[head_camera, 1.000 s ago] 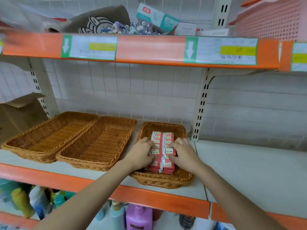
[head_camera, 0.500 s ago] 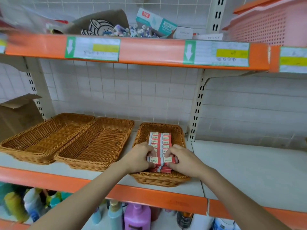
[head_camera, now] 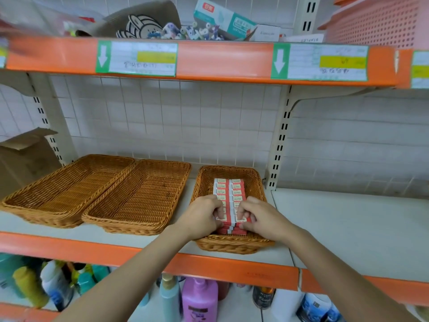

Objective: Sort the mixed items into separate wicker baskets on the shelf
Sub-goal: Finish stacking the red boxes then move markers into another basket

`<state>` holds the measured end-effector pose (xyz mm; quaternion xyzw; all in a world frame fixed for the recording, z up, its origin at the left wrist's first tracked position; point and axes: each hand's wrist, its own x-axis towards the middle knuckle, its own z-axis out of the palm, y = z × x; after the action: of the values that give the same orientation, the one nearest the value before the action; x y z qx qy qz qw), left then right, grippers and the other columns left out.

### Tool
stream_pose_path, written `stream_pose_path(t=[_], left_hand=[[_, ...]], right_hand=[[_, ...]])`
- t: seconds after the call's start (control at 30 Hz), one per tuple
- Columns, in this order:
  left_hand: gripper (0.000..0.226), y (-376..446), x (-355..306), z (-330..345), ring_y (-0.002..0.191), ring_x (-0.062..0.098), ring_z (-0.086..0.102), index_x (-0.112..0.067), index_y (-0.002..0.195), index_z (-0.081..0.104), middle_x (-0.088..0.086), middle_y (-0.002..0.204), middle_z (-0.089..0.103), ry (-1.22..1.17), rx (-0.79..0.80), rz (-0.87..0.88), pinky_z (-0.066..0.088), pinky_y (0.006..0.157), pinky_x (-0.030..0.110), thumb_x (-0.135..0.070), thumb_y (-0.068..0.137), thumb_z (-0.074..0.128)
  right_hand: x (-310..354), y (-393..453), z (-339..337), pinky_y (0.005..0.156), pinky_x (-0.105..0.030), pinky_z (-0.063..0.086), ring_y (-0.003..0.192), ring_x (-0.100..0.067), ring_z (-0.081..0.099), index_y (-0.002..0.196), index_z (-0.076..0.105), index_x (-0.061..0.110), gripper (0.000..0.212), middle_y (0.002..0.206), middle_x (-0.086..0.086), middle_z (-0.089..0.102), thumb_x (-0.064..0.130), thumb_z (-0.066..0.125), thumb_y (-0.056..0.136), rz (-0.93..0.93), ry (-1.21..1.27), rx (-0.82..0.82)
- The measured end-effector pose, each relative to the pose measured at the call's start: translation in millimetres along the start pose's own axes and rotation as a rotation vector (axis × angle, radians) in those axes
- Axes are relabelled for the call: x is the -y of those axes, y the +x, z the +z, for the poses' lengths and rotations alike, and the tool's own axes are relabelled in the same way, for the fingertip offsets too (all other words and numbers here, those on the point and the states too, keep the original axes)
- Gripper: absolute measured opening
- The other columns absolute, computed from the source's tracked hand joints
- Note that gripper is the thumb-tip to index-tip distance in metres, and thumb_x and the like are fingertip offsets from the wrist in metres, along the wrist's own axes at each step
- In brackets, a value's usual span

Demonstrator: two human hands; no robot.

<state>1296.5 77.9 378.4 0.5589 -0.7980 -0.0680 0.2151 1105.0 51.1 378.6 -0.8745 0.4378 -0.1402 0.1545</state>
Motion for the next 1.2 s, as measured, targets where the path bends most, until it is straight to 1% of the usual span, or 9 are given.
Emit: stream_pose_path(t=[0.13, 0.23, 0.43, 0.5, 0.57, 0.7, 0.77, 0.87, 1.2], left_hand=[[0.008, -0.2, -5.2, -1.3, 0.082, 0.015, 0.055, -0.011, 0.080, 0.063, -0.001, 0.089, 0.059, 0.068, 0.005, 0.034, 0.046, 0.075, 0.027, -0.006, 0.079, 0.070], [0.004, -0.9, -14.3, -2.6, 0.089, 0.020, 0.058, -0.010, 0.085, 0.064, 0.002, 0.094, 0.063, 0.222, 0.012, 0.039, 0.049, 0.078, 0.034, -0.008, 0.086, 0.060], [0.028, -11.5, -50.3, -7.4, 0.084, 0.027, 0.062, -0.008, 0.078, 0.057, 0.010, 0.087, 0.062, 0.454, 0.108, -0.117, 0.048, 0.068, 0.033, -0.022, 0.097, 0.043], [0.029, -18.0, -65.4, -1.5, 0.086, 0.028, 0.061, -0.006, 0.091, 0.062, 0.013, 0.097, 0.064, 0.484, 0.153, -0.186, 0.047, 0.069, 0.034, -0.024, 0.098, 0.041], [0.037, -24.1, -76.8, 10.2, 0.101, 0.032, 0.060, -0.006, 0.111, 0.061, 0.015, 0.112, 0.062, 0.433, 0.157, -0.250, 0.050, 0.083, 0.039, -0.030, 0.101, 0.035], [0.053, -39.2, -107.6, 30.5, 0.129, 0.032, 0.043, -0.006, 0.136, 0.044, 0.015, 0.139, 0.046, 0.409, 0.147, -0.282, 0.034, 0.106, 0.039, -0.043, 0.102, 0.029], [0.062, -46.1, -127.5, 37.6, 0.142, 0.029, 0.025, -0.008, 0.149, 0.023, 0.016, 0.155, 0.024, 0.451, 0.184, -0.258, 0.019, 0.115, 0.038, -0.046, 0.102, 0.028], [0.067, -49.4, -154.8, 47.7, 0.148, 0.027, -0.001, -0.013, 0.154, 0.003, 0.013, 0.161, -0.002, 0.448, 0.240, -0.248, 0.003, 0.120, 0.040, -0.049, 0.102, 0.025], [0.070, 8.2, -215.7, 72.9, 0.148, 0.023, -0.011, -0.017, 0.153, -0.008, 0.007, 0.161, -0.012, 0.451, 0.298, -0.133, -0.006, 0.119, 0.041, -0.054, 0.100, 0.020]], right_hand=[[1.5, -2.3, -0.5, 0.066, -0.018, 0.035, 0.071, 0.001, 0.042, 0.089, 0.057, 0.024, 0.015, 0.087, 0.015, 0.044, 0.016, 0.069, 0.086, 0.009, 0.021, -0.037], [1.9, -7.7, -2.8, 0.076, -0.023, 0.042, 0.080, -0.006, 0.049, 0.094, 0.066, 0.019, 0.006, 0.099, 0.007, 0.056, 0.015, 0.062, 0.091, -0.052, -0.027, -0.085], [3.9, -31.5, -11.1, 0.098, -0.037, 0.033, 0.108, -0.016, 0.047, 0.120, 0.065, 0.021, 0.044, 0.119, 0.004, 0.061, 0.040, 0.029, 0.104, -0.085, -0.286, -0.027], [5.5, -46.6, -15.6, 0.104, -0.041, 0.029, 0.125, -0.019, 0.041, 0.137, 0.051, 0.025, 0.048, 0.139, 0.003, 0.051, 0.046, 0.026, 0.103, -0.079, -0.280, 0.068], [4.1, -63.9, -19.1, 0.114, -0.043, 0.018, 0.143, -0.019, 0.021, 0.152, 0.026, 0.021, 0.059, 0.158, 0.001, 0.026, 0.051, 0.024, 0.102, -0.065, -0.295, 0.172], [-9.9, -95.8, -25.2, 0.121, -0.042, 0.003, 0.149, -0.014, -0.006, 0.155, 0.001, 0.018, 0.071, 0.162, 0.002, -0.006, 0.055, 0.025, 0.100, -0.035, -0.286, 0.236], [-18.4, -111.3, -29.5, 0.121, -0.043, 0.001, 0.149, -0.013, -0.008, 0.155, -0.004, 0.017, 0.073, 0.162, 0.001, -0.011, 0.055, 0.025, 0.100, -0.037, -0.295, 0.252], [-34.4, -134.2, -37.3, 0.120, -0.044, -0.001, 0.149, -0.015, -0.009, 0.155, -0.006, 0.018, 0.073, 0.162, 0.001, -0.012, 0.056, 0.025, 0.100, -0.014, -0.299, 0.264], [-111.8, -174.4, -77.5, 0.120, -0.048, -0.005, 0.148, -0.016, -0.014, 0.154, -0.009, 0.022, 0.071, 0.161, 0.001, -0.016, 0.057, 0.018, 0.099, 0.119, -0.330, 0.190]])
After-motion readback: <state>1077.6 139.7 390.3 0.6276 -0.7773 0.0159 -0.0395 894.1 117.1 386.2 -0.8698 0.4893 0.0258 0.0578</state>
